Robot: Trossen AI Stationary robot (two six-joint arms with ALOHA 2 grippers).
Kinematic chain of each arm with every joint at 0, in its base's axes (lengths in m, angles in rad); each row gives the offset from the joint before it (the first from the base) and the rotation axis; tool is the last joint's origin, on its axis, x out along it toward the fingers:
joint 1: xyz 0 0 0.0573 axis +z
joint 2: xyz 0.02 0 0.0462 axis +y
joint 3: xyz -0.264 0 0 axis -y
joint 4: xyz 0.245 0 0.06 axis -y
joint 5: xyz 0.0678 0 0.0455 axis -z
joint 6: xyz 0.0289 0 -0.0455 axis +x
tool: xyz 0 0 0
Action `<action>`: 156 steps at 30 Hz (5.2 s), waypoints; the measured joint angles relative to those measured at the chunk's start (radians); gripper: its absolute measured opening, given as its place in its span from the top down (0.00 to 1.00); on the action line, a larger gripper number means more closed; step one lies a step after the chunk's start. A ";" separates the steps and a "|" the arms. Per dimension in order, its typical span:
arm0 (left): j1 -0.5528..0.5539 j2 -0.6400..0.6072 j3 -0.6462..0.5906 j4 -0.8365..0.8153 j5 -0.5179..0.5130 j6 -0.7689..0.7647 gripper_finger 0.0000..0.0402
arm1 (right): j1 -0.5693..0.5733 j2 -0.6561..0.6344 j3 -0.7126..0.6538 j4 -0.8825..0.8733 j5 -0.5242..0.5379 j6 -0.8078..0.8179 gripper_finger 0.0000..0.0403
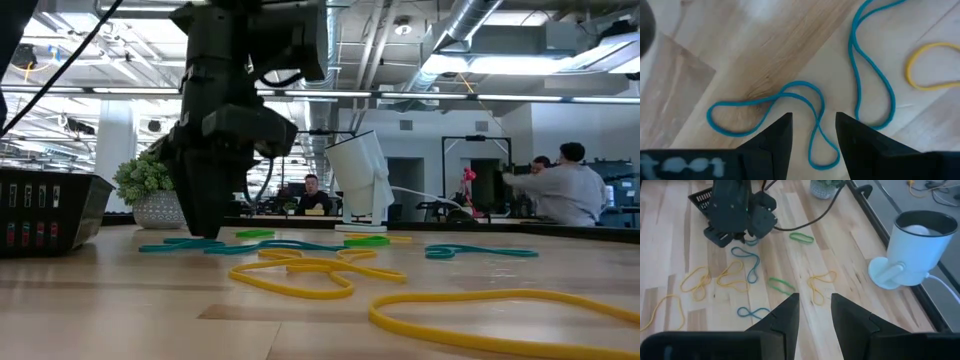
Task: Pick and place items into bin
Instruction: Put the blue rubber band into the black bin
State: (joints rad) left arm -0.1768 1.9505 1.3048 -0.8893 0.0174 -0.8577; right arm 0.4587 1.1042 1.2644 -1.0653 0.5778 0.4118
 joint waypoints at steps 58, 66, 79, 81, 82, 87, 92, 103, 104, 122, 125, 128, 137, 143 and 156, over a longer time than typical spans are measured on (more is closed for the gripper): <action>-0.462 -0.343 -0.227 -0.218 -0.180 -0.429 1.00 | 0.000 0.162 -0.001 0.002 -0.038 0.086 0.73; -0.413 -0.344 -0.262 -0.191 -0.234 -0.325 0.97 | 0.000 0.159 -0.001 0.004 -0.044 0.087 0.73; -0.407 -0.344 -0.258 -0.183 -0.231 -0.267 0.75 | -0.001 0.161 -0.078 0.063 -0.097 0.096 0.73; -0.406 -0.344 -0.239 -0.177 -0.227 -0.232 0.73 | -0.001 0.161 -0.111 0.076 -0.106 0.097 0.73; -0.405 -0.344 -0.221 -0.170 -0.215 -0.203 0.73 | -0.001 0.161 -0.125 0.077 -0.107 0.097 0.73; -0.402 -0.344 -0.039 -0.270 -0.175 -0.092 0.73 | -0.001 0.145 -0.135 0.027 -0.082 0.096 0.73; -0.400 -0.345 0.206 -0.395 -0.437 0.015 0.76 | -0.001 0.055 -0.135 -0.006 -0.051 0.021 0.73; -0.235 -0.379 0.490 -0.593 -0.632 0.351 0.78 | 0.106 -0.346 -0.318 0.113 0.102 0.060 0.73; -0.210 -0.386 0.472 -0.553 -0.629 0.375 0.78 | 0.126 -0.385 -0.385 0.190 0.099 0.060 0.73; -0.008 -0.163 -0.045 0.425 -0.130 0.658 0.78 | 0.226 -0.385 -1.177 1.340 0.137 0.199 0.73; 0.000 -0.097 -0.045 0.442 -0.117 0.652 0.78 | 0.226 -0.368 -1.177 1.346 0.158 0.200 0.73; 0.005 -0.033 -0.045 0.446 -0.083 0.654 0.78 | 0.226 -0.360 -1.177 1.344 0.161 0.199 0.73; 0.018 0.043 -0.041 0.429 -0.078 0.632 0.78 | 0.226 -0.357 -1.177 1.342 0.160 0.200 0.73; 0.018 0.043 -0.041 0.425 -0.103 0.643 0.79 | 0.226 -0.357 -1.177 1.341 0.160 0.200 0.74; 0.017 0.050 0.031 0.262 -0.131 0.688 0.99 | 0.226 -0.357 -1.177 1.340 0.165 0.205 0.74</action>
State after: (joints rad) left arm -0.1597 2.0007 1.3358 -0.6268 -0.1131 -0.1697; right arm 0.6849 0.7467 0.0875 0.2742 0.7431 0.6164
